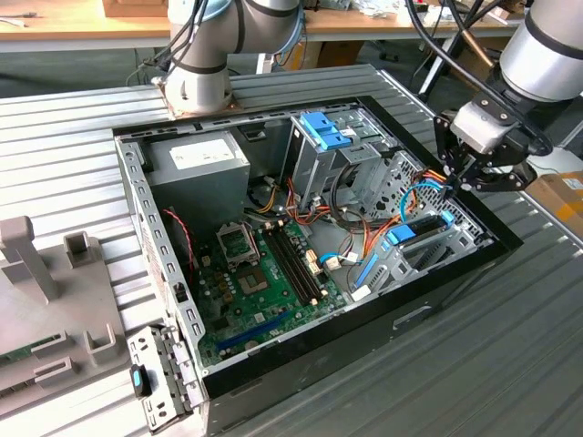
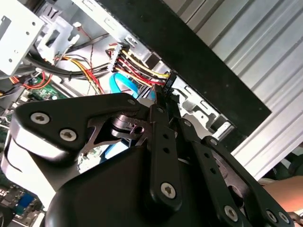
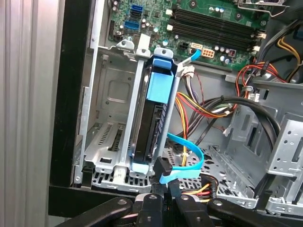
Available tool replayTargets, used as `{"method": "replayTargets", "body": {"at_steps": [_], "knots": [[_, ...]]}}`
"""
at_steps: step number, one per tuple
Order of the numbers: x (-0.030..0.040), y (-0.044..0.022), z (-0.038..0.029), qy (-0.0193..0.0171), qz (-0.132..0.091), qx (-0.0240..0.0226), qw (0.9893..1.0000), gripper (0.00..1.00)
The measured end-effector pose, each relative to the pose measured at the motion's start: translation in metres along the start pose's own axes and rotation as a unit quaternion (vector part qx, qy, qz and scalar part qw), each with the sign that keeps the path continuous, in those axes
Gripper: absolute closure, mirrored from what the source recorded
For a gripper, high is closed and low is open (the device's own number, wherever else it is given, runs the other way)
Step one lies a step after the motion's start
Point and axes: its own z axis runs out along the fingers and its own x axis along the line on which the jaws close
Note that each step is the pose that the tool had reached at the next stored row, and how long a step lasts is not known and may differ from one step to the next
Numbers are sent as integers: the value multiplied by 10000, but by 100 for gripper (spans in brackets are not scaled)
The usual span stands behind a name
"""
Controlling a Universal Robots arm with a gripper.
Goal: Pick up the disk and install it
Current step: 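Insert the first disk wire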
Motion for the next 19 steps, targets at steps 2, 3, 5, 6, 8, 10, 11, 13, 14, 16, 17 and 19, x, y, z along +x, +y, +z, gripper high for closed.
{"method": "replayTargets", "body": {"at_steps": [2,3,5,6,8,10,11,13,14,16,17,19], "knots": [[-5,41,-7,-18,4,4,10000,84],[-7,59,-11,-20,5,4,10000,84],[-9,71,-14,-19,6,4,10000,84],[-13,89,-17,-16,20,4,10000,84],[-19,128,-17,-1,86,7,10000,84],[-22,150,-11,18,170,11,9999,84],[-23,155,-8,24,198,12,9998,84],[-28,194,12,58,341,18,9994,84],[-34,235,25,74,408,21,9991,84],[-24,321,64,156,696,39,9974,84],[-24,334,75,181,763,43,9969,84],[-25,354,86,194,800,47,9966,84]]}}
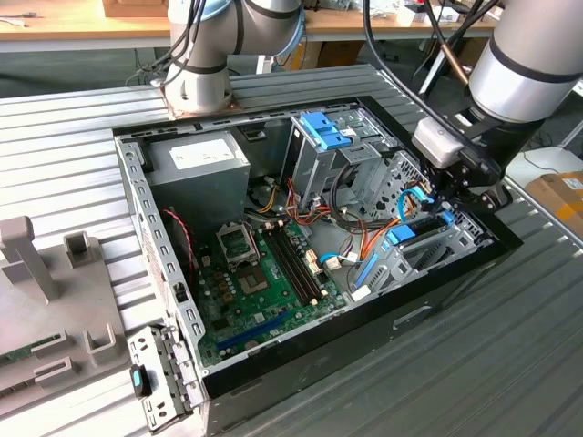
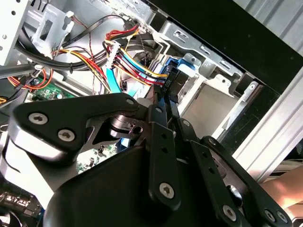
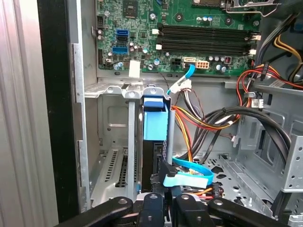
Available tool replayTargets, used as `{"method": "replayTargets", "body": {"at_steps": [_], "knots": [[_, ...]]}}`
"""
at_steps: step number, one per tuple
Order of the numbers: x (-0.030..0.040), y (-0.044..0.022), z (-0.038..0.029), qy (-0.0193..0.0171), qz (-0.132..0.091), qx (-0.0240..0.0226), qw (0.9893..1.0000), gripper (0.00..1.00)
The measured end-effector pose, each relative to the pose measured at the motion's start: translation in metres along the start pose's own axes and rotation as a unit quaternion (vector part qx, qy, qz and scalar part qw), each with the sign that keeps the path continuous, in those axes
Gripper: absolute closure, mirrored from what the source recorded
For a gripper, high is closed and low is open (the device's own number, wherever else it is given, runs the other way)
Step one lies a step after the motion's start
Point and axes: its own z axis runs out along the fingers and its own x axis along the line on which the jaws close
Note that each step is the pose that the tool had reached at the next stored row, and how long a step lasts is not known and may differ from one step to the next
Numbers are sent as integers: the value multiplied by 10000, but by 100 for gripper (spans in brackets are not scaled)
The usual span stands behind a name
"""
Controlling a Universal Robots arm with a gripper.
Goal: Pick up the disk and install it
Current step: 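Insert the first disk wire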
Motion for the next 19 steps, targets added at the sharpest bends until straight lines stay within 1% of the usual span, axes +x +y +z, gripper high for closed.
{"method": "replayTargets", "body": {"at_steps": [2,7,8,10,12,13,16,19], "knots": [[0,18,6,5,19,1,10000,84],[0,22,6,6,21,2,10000,84],[0,37,12,9,35,2,10000,84],[3,42,28,15,54,3,10000,84],[5,43,28,16,59,3,10000,84],[22,44,30,17,67,3,10000,84],[31,55,60,34,137,6,9999,84],[31,62,61,50,215,10,9998,84]]}}
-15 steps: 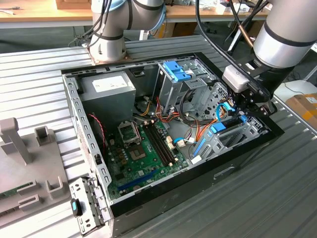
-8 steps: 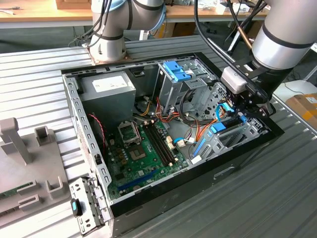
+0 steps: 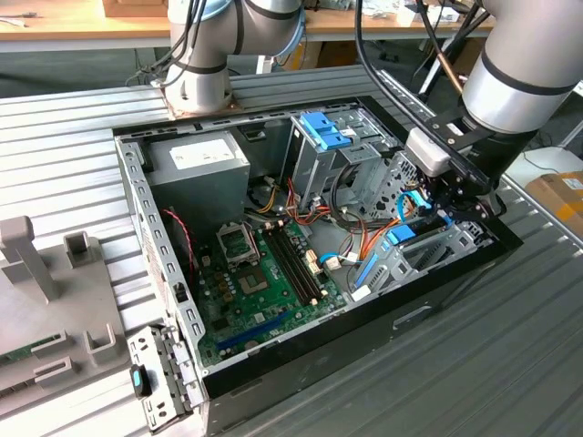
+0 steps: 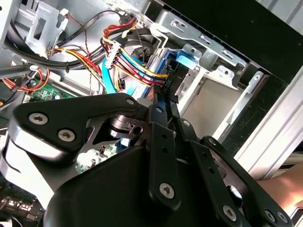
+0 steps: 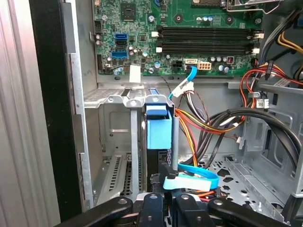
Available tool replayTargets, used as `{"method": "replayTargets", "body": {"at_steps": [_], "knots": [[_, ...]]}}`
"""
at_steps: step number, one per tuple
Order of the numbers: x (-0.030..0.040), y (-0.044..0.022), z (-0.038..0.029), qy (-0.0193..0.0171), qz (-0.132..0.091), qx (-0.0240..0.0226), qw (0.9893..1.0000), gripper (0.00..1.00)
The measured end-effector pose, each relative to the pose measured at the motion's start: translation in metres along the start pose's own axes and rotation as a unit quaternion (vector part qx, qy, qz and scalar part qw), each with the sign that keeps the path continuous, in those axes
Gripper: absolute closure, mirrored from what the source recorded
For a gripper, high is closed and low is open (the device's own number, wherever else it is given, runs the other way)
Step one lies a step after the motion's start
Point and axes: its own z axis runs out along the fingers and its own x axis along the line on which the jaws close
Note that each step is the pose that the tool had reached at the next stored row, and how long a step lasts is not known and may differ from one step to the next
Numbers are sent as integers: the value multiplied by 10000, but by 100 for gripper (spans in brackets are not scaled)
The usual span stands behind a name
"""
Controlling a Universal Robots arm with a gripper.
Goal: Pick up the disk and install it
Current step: 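Insert the first disk wire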
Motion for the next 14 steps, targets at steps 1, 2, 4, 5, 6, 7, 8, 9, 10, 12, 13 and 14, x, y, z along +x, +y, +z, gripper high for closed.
{"method": "replayTargets", "body": {"at_steps": [1,2,4,5,6,7,8,9,10,12,13,14], "knots": [[0,1,-1,17,73,2,10000,84],[1,2,-1,18,74,3,10000,84],[-6,22,-6,26,109,4,9999,84],[-21,24,-6,26,110,4,9999,84],[-31,24,-5,26,110,4,9999,84],[-31,19,-2,26,110,4,9999,84],[-31,8,3,28,115,4,9999,84],[-31,8,4,29,116,4,9999,84],[-31,8,5,29,116,4,9999,84],[-30,13,33,29,120,4,9999,84],[-30,13,33,30,120,4,9999,84],[-30,13,33,30,120,4,9999,84]]}}
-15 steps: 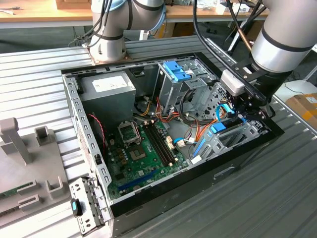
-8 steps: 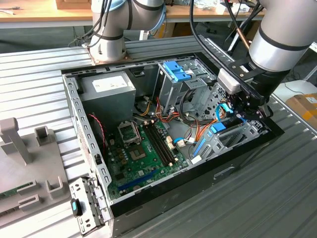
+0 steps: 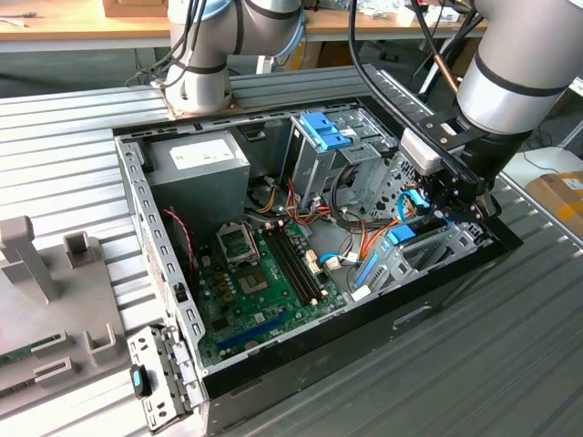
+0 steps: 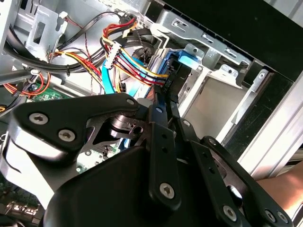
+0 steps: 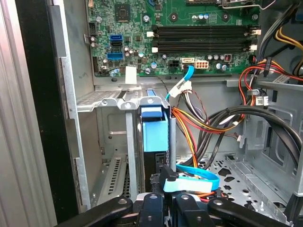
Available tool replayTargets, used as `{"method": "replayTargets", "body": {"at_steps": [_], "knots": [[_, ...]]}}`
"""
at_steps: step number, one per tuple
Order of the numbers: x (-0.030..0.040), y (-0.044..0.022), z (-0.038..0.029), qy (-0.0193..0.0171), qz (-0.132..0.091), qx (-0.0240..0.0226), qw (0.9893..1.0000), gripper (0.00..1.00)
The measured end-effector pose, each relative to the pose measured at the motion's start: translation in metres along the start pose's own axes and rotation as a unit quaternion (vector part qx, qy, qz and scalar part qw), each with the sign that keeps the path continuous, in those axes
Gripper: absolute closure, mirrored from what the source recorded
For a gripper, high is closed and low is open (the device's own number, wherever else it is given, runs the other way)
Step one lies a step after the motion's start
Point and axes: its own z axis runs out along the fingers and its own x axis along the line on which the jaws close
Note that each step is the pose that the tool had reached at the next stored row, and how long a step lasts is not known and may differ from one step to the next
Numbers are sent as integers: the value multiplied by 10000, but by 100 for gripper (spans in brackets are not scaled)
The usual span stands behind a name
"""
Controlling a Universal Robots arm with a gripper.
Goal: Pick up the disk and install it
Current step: 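Insert the first disk wire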
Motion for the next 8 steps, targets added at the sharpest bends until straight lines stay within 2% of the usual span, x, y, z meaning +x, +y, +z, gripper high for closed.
{"method": "replayTargets", "body": {"at_steps": [8], "knots": [[1,-9,19,1,0,0,10000,84]]}}
